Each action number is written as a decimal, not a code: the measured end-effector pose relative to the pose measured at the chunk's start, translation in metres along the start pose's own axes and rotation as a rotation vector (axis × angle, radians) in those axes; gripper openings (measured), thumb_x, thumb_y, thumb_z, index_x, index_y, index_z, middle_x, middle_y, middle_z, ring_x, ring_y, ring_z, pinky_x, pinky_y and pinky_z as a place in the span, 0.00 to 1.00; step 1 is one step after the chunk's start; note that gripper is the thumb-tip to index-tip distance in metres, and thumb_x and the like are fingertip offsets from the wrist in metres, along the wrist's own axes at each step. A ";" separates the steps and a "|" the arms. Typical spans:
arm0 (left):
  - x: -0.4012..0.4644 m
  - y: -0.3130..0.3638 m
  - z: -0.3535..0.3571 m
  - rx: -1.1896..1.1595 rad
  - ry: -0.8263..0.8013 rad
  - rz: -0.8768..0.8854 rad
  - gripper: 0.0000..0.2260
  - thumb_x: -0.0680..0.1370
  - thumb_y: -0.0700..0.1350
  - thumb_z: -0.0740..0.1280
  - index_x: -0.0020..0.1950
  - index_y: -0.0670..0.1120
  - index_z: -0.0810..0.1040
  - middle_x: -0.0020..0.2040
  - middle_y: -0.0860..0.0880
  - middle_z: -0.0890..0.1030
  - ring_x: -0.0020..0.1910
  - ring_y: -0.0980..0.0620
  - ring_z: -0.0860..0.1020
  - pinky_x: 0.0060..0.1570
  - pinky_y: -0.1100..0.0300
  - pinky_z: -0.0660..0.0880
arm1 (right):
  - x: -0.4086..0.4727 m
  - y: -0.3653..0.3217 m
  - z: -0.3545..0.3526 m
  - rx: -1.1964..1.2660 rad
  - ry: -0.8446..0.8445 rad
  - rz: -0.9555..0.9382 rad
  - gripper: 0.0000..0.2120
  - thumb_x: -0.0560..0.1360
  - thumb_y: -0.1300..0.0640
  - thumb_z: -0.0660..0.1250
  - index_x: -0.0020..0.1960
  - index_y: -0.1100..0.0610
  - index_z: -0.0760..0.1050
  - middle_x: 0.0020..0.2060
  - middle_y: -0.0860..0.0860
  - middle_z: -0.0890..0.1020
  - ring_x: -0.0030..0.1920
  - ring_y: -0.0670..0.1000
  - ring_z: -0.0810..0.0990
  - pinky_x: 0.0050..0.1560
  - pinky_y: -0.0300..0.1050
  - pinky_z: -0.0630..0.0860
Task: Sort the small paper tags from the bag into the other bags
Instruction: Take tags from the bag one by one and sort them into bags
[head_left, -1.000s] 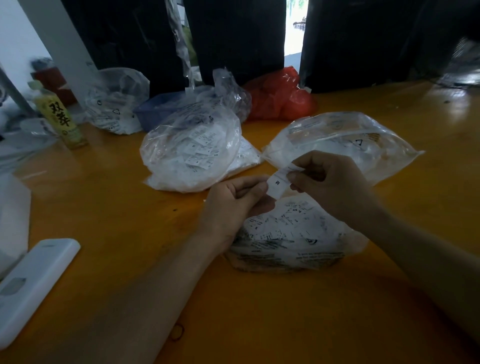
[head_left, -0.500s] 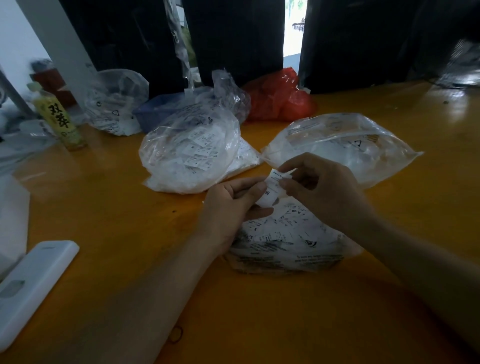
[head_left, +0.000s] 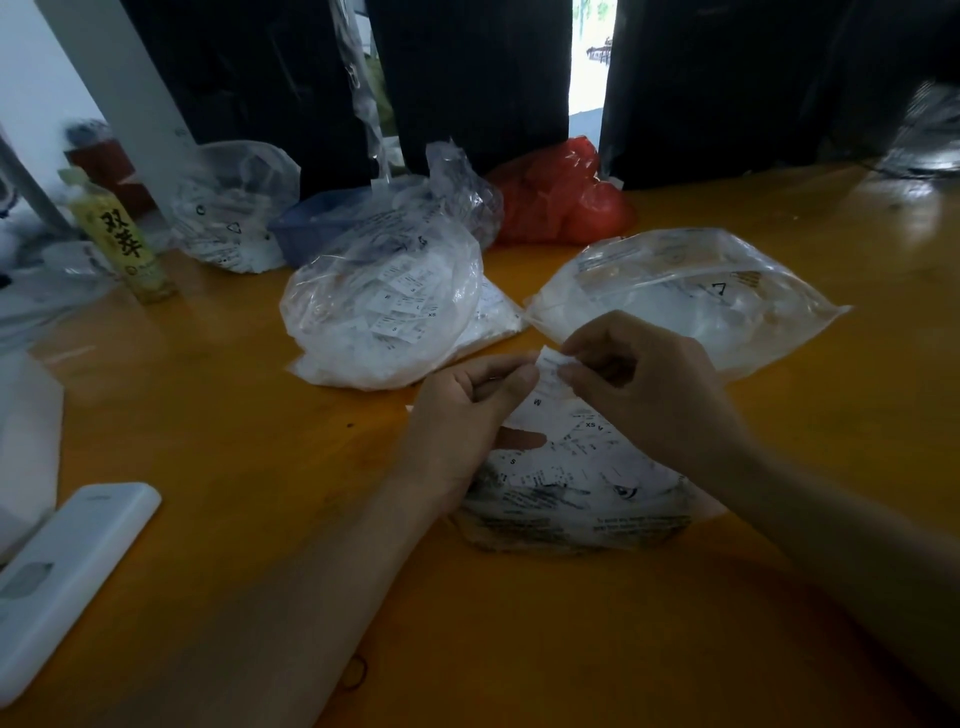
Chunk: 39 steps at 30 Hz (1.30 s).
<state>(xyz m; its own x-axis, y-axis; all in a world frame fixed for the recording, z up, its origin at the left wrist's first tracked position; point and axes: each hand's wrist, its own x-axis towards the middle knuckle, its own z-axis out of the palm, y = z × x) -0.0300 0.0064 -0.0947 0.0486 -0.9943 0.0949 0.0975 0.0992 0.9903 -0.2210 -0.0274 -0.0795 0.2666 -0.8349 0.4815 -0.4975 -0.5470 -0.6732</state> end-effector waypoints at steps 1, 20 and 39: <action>0.000 -0.001 -0.001 0.016 0.004 0.007 0.07 0.78 0.47 0.73 0.56 0.52 0.87 0.51 0.54 0.88 0.52 0.54 0.86 0.38 0.56 0.85 | 0.000 -0.001 0.000 -0.012 -0.022 -0.020 0.06 0.76 0.51 0.74 0.52 0.46 0.80 0.41 0.39 0.83 0.44 0.36 0.82 0.47 0.29 0.78; 0.059 0.057 -0.072 1.005 0.607 0.340 0.12 0.83 0.38 0.68 0.65 0.44 0.84 0.61 0.44 0.85 0.55 0.47 0.84 0.57 0.57 0.79 | 0.038 0.052 -0.038 -0.248 0.244 0.144 0.07 0.81 0.52 0.66 0.52 0.52 0.82 0.41 0.41 0.81 0.39 0.34 0.77 0.38 0.24 0.67; 0.120 0.055 -0.074 1.663 0.213 -0.030 0.24 0.86 0.52 0.51 0.83 0.57 0.60 0.83 0.50 0.62 0.77 0.41 0.58 0.71 0.41 0.57 | 0.047 0.081 -0.038 -0.757 -0.009 0.227 0.11 0.82 0.49 0.65 0.59 0.49 0.83 0.58 0.52 0.84 0.63 0.60 0.75 0.66 0.58 0.70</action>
<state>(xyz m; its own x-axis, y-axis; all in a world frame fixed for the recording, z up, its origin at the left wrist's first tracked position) 0.0551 -0.1041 -0.0361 0.2047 -0.9585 0.1985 -0.9787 -0.2032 0.0281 -0.2802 -0.1082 -0.0896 0.0965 -0.9233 0.3717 -0.9661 -0.1767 -0.1882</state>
